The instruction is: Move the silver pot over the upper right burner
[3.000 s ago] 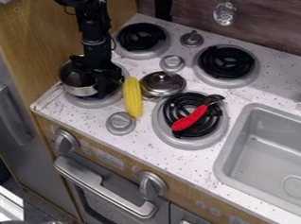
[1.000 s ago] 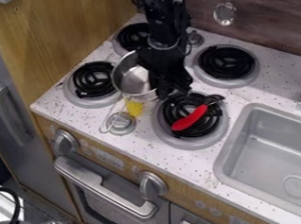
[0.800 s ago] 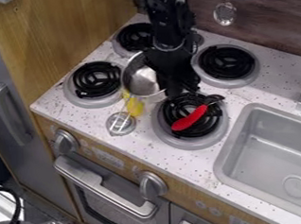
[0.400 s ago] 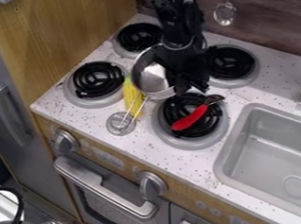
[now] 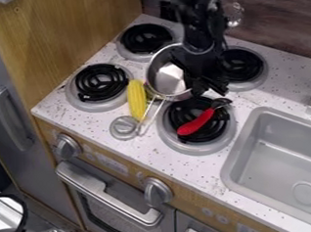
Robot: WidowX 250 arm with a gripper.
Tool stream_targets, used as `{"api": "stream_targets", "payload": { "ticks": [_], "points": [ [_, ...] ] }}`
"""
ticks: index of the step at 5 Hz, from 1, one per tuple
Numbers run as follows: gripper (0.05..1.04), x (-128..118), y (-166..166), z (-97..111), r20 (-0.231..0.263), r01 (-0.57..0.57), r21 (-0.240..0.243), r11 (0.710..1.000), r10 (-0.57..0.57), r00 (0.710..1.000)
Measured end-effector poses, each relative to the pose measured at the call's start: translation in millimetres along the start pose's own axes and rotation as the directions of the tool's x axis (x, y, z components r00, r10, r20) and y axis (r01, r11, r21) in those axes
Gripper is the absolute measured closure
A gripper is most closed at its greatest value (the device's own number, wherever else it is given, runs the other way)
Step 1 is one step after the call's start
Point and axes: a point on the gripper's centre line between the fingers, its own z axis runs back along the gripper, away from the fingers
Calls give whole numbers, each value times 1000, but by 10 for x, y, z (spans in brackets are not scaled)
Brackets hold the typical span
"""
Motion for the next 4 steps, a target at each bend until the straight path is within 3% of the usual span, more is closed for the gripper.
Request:
{"api": "stream_targets", "payload": {
  "ticks": [3, 4],
  "points": [
    [1013, 355, -157, -239, 64, 54, 12, 998, -55, 996],
    [1013, 540, -165, -333, 72, 106, 38, 994, -109, 991]
  ]
}}
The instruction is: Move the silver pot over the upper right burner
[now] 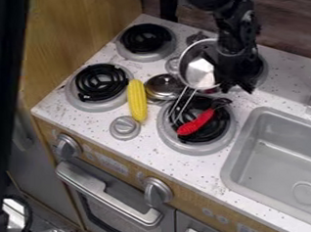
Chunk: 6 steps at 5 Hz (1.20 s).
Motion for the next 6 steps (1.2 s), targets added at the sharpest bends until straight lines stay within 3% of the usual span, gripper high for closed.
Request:
{"api": "stream_targets", "payload": {
  "ticks": [3, 6],
  "points": [
    [1013, 338, -2, -356, -27, 168, 73, 983, -167, 986],
    [1013, 540, 14, -562, -27, 195, 80, 978, -194, 981]
  ]
}}
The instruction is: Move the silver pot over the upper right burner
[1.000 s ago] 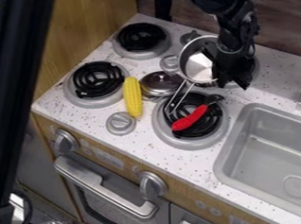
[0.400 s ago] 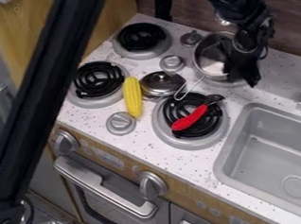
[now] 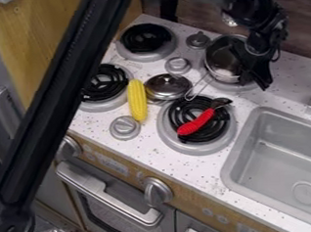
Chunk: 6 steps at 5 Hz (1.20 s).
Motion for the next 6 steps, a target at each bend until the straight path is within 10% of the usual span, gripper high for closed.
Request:
{"api": "stream_targets", "payload": {
  "ticks": [2, 6],
  "points": [
    [989, 93, 29, -13, 18, -1, 2, 1000, 1, 1000],
    [78, 106, 50, -43, 50, -29, -9, 1000, 29, 998]
  ]
}}
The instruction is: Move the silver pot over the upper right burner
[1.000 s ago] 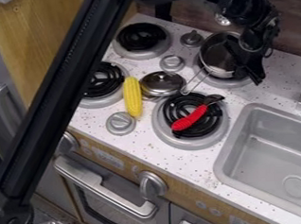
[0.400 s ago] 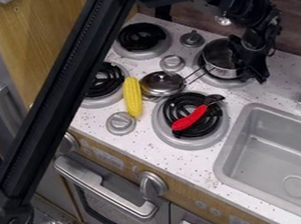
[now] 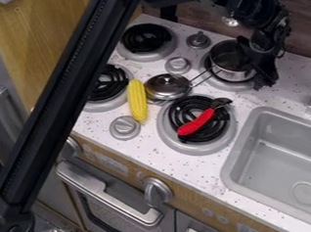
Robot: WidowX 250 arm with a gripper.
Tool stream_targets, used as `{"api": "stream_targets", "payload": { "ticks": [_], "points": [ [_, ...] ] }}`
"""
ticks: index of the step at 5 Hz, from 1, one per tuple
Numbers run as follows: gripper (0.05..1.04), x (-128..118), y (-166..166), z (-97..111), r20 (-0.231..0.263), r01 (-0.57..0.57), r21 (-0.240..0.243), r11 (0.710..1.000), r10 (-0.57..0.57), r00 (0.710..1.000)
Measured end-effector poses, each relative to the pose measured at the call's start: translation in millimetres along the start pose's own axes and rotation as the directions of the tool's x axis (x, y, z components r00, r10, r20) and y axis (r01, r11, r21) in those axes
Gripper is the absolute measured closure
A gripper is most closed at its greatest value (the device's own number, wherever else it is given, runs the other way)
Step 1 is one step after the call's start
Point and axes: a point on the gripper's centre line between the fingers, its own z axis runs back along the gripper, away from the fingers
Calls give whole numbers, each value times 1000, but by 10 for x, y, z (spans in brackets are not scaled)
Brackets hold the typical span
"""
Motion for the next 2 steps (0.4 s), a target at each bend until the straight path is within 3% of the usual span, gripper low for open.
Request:
{"api": "stream_targets", "payload": {
  "ticks": [1, 2],
  "points": [
    [83, -112, -30, 46, 5, -25, -11, 1000, 25, 1000],
    [83, -72, 96, 317, 70, -68, -6, 998, 69, 995]
  ]
}}
